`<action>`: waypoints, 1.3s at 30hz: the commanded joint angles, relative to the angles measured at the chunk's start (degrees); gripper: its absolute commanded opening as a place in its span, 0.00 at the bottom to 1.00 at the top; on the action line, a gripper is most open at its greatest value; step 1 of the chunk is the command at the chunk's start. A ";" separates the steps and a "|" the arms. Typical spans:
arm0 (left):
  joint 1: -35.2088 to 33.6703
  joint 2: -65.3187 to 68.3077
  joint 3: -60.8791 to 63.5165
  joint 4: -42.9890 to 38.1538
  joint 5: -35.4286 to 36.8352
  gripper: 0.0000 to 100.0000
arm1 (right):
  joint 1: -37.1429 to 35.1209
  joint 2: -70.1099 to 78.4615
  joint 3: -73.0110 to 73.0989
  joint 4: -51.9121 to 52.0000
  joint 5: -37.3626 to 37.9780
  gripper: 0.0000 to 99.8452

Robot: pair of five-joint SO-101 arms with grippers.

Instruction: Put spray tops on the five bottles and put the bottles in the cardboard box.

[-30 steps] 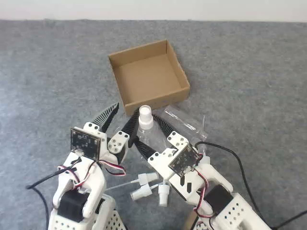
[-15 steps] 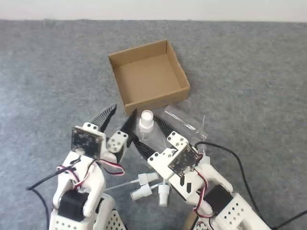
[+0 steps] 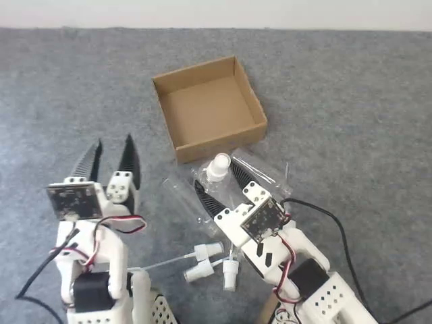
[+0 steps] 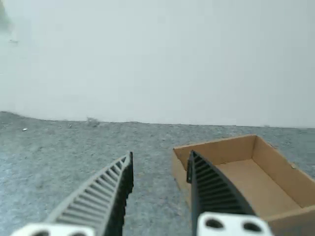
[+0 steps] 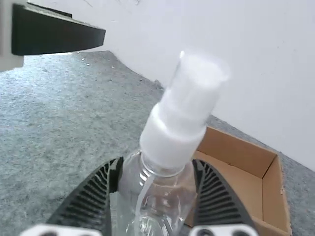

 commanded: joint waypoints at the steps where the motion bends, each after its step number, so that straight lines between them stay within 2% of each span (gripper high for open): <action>1: -3.87 -0.70 -0.48 -0.62 0.88 0.17 | 1.10 -1.54 -0.70 0.13 -0.53 0.01; 11: -10.90 -0.70 10.77 -0.88 0.88 0.17 | 5.93 -1.10 -5.80 0.48 -0.53 0.01; 19: -9.93 -0.70 17.01 -1.05 1.23 0.17 | 5.67 1.01 -19.34 6.02 -0.09 0.01; 29: -8.79 -0.79 18.51 -1.05 1.14 0.17 | 5.76 30.55 -39.74 4.88 -0.09 0.01; 39: -8.79 -0.79 18.86 -1.05 0.97 0.17 | 6.02 56.57 -50.46 -10.33 -0.09 0.01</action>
